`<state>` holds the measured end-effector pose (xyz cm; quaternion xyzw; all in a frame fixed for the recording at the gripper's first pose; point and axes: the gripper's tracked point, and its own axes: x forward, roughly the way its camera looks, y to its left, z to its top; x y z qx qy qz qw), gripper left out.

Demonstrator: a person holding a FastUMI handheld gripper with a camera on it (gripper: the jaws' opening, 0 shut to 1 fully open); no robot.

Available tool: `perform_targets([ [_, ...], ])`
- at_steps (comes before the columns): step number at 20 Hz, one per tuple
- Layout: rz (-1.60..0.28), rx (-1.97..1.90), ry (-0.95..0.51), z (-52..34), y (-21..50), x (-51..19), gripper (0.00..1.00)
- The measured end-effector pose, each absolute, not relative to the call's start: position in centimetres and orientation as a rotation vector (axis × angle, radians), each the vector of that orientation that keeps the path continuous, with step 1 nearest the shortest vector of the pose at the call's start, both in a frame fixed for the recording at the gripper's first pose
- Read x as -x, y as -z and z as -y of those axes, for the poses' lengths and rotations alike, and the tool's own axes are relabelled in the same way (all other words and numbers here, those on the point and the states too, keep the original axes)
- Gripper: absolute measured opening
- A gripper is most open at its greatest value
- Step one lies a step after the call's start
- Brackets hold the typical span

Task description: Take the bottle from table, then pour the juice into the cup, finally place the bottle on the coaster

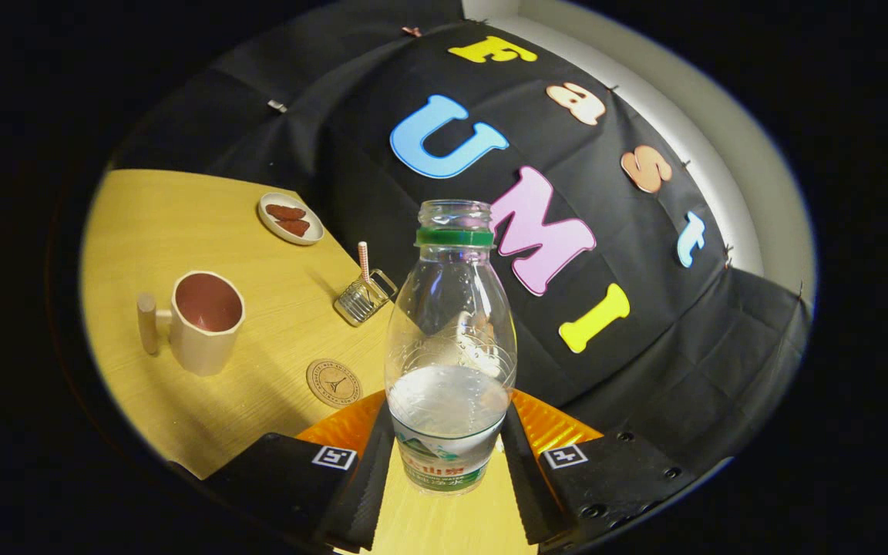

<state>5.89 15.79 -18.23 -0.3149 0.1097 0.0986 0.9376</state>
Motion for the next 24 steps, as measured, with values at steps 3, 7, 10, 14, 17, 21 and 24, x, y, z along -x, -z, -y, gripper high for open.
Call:
perform_targets([
  [3,-0.212,0.731,-0.238,-17.7,18.0,-6.0,0.72],
  [7,-0.211,0.845,-0.277,-20.0,18.5,-6.0,0.72],
  [10,-0.221,0.914,-0.3,-21.0,19.3,-6.1,0.72],
  [14,-0.24,0.987,-0.315,-21.8,20.9,-6.2,0.72],
  [17,-0.241,1.071,-0.334,-22.6,22.0,-6.2,0.72],
  [21,-0.239,1.181,-0.364,-22.7,23.8,-5.6,0.72],
  [24,-0.244,1.238,-0.375,-22.5,24.6,-5.8,0.72],
])
